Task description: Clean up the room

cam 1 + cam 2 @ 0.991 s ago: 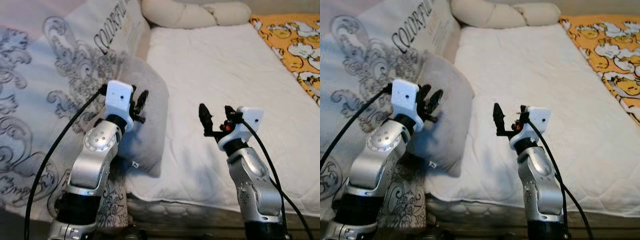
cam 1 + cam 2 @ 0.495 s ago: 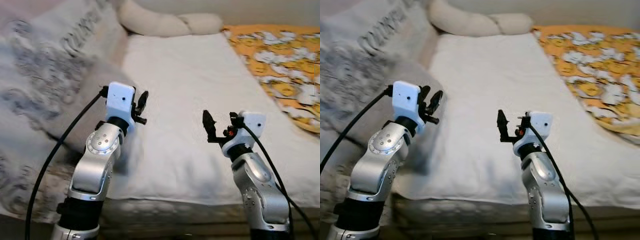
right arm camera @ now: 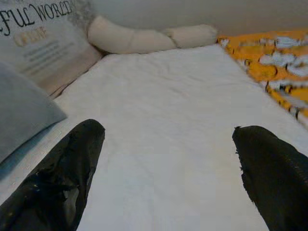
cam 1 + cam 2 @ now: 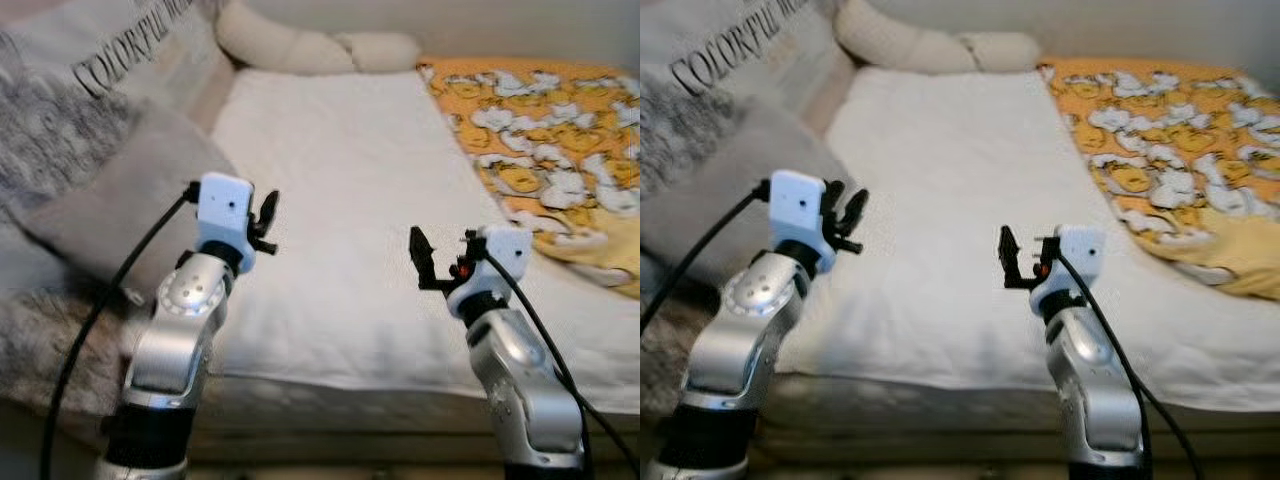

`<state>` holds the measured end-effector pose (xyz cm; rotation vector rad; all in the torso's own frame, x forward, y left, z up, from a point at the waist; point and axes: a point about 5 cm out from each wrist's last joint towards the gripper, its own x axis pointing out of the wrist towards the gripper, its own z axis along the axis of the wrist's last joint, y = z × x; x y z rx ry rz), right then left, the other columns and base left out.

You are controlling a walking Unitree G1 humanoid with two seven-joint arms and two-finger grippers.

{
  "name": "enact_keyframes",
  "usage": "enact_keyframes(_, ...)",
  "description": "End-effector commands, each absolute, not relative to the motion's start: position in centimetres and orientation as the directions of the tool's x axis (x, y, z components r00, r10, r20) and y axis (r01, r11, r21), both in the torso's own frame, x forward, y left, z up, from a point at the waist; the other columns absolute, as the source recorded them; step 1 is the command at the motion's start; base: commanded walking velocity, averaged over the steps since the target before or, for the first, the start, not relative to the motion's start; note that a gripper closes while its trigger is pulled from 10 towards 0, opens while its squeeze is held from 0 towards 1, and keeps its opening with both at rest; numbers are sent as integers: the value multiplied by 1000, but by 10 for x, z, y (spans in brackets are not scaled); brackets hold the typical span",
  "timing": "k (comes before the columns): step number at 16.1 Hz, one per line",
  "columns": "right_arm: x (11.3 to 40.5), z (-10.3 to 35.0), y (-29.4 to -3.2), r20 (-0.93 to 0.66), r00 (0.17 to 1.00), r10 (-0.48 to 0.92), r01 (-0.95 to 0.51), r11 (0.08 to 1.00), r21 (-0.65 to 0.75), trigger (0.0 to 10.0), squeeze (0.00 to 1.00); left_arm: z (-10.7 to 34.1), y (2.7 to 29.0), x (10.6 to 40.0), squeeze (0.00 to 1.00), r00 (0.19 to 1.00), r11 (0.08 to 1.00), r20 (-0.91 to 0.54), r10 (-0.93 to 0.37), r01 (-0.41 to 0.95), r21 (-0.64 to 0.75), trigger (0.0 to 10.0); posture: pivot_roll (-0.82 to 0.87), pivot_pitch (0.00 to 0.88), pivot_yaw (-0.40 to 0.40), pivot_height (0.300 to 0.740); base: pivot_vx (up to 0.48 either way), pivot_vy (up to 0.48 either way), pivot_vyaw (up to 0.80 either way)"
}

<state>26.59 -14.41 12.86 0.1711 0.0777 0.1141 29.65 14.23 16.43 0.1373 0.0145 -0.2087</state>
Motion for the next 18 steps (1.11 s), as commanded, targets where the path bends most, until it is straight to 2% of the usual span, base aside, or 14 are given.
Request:
enact_keyframes(1,266,130,-144,-72,990,121,-107,980,169,10000,0,166,146,297,0,982,972,-28,-189,191,139,10000,-74,0,6,740,0,-469,0)
enact_keyframes(9,261,124,-154,-95,990,102,-96,993,69,10000,0,148,157,285,0,985,976,-76,-155,164,145,10000,-92,0,2,740,0,-465,0)
enact_keyframes(15,258,117,-159,-128,989,79,-71,995,63,10000,0,144,157,282,0,984,973,-83,-158,169,155,10000,-97,0,0,740,0,-468,0)
enact_keyframes(18,258,114,-164,-140,989,49,-41,997,62,10000,0,143,155,280,0,983,972,-84,-162,173,156,10000,-92,0,-6,740,0,-466,527)
